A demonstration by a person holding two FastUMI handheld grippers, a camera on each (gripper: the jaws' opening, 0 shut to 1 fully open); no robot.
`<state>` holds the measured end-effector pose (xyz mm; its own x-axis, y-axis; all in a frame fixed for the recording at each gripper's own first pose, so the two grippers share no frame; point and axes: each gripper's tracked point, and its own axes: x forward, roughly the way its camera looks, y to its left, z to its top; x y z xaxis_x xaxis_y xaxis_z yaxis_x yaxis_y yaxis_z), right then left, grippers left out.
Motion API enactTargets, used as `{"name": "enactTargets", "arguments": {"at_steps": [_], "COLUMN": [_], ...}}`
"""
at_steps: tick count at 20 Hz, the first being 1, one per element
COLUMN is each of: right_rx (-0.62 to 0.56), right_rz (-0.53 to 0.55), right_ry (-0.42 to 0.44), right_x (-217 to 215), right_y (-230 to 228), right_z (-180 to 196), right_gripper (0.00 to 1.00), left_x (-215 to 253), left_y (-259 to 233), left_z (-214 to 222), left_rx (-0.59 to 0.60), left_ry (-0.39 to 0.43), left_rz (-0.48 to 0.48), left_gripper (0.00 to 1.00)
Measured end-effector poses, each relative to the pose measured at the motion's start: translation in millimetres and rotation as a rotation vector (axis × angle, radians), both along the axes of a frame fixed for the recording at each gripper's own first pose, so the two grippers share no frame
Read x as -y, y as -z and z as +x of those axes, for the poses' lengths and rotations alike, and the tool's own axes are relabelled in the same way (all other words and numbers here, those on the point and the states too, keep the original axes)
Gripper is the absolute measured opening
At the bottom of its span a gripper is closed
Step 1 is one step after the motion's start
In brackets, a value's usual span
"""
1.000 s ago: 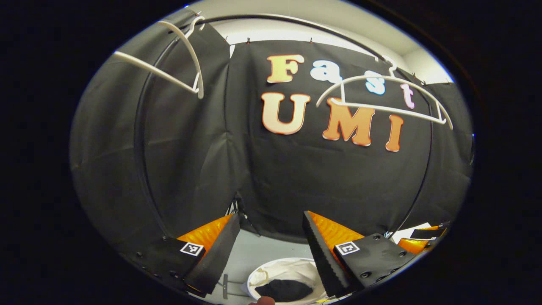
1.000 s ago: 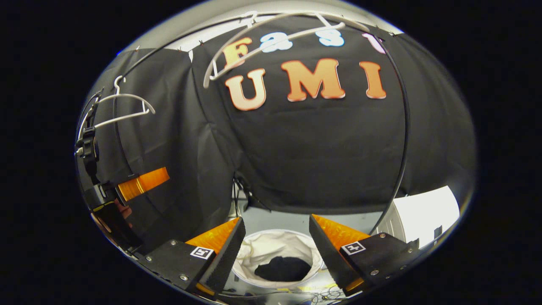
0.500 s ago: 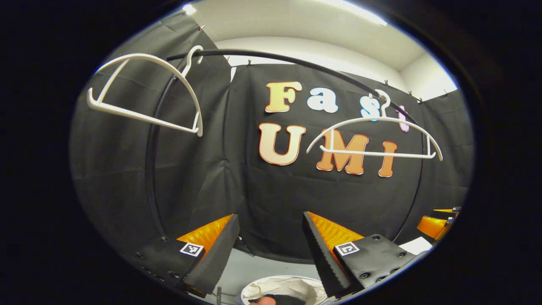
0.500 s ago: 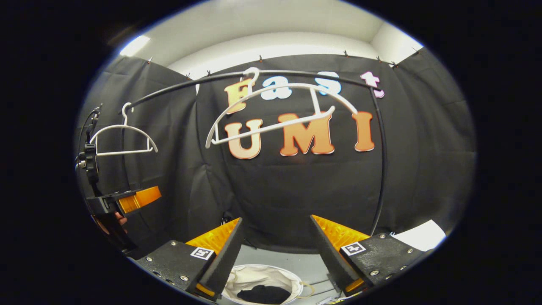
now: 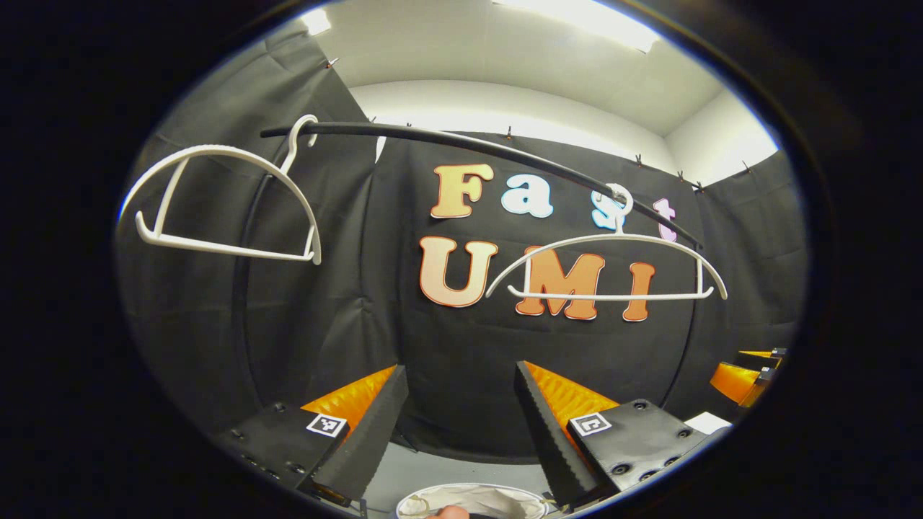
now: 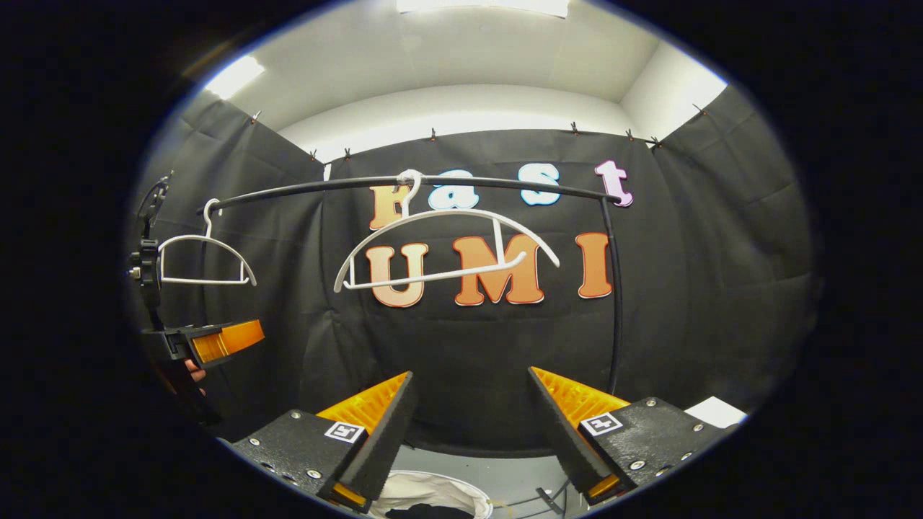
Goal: Grasp the clothes on the hanger with both hands and then place them into the laundry hamper below.
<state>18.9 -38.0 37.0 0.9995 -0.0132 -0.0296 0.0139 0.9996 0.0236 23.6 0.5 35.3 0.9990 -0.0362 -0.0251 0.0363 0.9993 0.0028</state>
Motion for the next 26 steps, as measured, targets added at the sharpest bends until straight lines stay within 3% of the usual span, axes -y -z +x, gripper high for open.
{"name": "enactTargets", "arguments": {"at_steps": [2,9,11,14,15,16,18,20,21,22,23,26], "right_rx": [-0.014,-0.024,-0.019,-0.016,-0.016,-0.020,-0.020,-0.022,-0.021,-0.022,-0.024,-0.031], "right_rz": [0.006,0.016,0.022,0.019,0.018,0.018,0.020,0.014,0.011,0.011,0.014,0.021], "right_ry": [-0.010,-0.004,-0.008,-0.005,-0.003,-0.003,-0.013,-0.018,-0.016,-0.012,-0.011,-0.012], "right_x": [-2.3,-2.5,-4.8,-4.6,-4.9,-5.7,-9.5,-11.1,-10.0,-9.2,-9.1,-10.5], "right_y": [1.8,2.9,1.1,2.1,2.5,3.4,3.8,4.7,5.3,5.5,7.2,9.4], "right_z": [0.3,-6.0,-4.6,-5.7,-4.7,-4.8,-4.5,-5.3,-5.7,-6.3,-7.5,-10.8], "right_gripper": [0.97,0.93,0.93,0.93,0.93,0.93,0.93,0.93,0.93,0.93,0.93,0.93], "left_x": [3.3,15.9,18.7,20.6,19.5,19.5,18.9,18.9,18.9,19.0,18.9,20.8], "left_y": [-1.5,-4.0,-6.8,-8.2,-8.1,-7.4,-9.7,-9.9,-9.8,-8.7,-7.6,-6.7], "left_z": [-1.7,-4.8,-6.5,-7.4,-7.9,-7.5,-9.8,-10.7,-10.6,-11.2,-11.3,-11.1], "left_rx": [-0.004,0.006,0.012,0.022,0.020,0.018,0.020,0.023,0.023,0.019,0.015,0.007], "left_ry": [0.006,0.029,0.035,0.044,0.043,0.043,0.042,0.039,0.039,0.041,0.041,0.042], "left_rz": [0.006,0.038,0.033,0.044,0.049,0.050,0.048,0.047,0.046,0.046,0.046,0.047], "left_gripper": [0.94,0.97,0.93,1.00,0.93,0.97,0.94,0.97,0.93,0.97,0.93,0.97]}}
